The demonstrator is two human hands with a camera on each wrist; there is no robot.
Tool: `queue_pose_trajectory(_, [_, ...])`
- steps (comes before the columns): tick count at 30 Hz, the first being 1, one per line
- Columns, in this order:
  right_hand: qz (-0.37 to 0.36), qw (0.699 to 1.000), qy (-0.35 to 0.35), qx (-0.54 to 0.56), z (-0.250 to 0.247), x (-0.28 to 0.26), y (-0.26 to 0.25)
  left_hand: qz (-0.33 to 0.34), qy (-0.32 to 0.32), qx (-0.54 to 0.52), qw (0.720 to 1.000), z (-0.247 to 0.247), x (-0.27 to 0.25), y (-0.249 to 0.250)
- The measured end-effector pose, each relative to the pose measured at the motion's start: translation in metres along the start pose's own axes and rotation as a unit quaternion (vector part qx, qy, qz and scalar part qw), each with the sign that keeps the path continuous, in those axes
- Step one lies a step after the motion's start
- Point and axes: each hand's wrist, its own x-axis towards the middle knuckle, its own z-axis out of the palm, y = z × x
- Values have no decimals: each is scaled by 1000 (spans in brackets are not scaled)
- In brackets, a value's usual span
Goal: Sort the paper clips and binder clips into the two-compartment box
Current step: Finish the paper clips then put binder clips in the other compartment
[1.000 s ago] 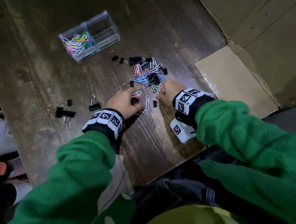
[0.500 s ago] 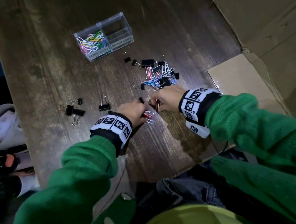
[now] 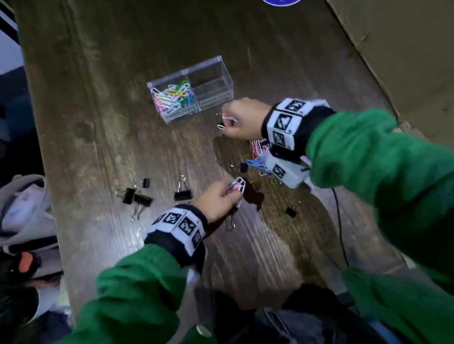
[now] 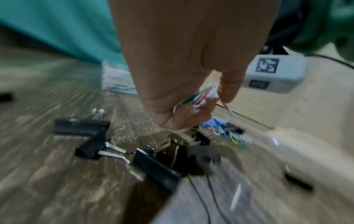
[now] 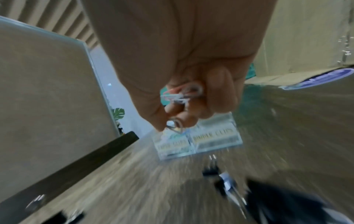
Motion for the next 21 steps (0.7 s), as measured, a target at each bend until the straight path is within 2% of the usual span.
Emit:
queue_pose_trajectory(2, [-9, 1000, 18, 21, -13, 28, -12, -43, 75, -143, 986, -13, 7, -4])
queue_pose_trajectory(4, [-4, 998, 40, 44, -20, 54, -24, -54, 146, -192, 969, -31, 14, -12])
queue_pose_trajectory(8, [24, 993, 83, 81, -21, 95, -45, -54, 230, -136, 962, -73, 20, -23])
queue_pose_trajectory(13, [38, 991, 69, 112, -12, 115, -54, -60, 323, 11, 945, -128, 38, -15])
queue_pose_trajectory(15, [38, 989, 75, 120, -11, 112, -50, -64, 337, 59, 938, -144, 51, -4])
queue_pose_trajectory(17, [44, 980, 115, 158, -13, 103, -41, -65, 333, 112, 934, -155, 66, 9])
queue_pose_trajectory(21, [60, 947, 198, 245, -14, 65, -14, -66, 273, 237, 930, -162, 95, 25])
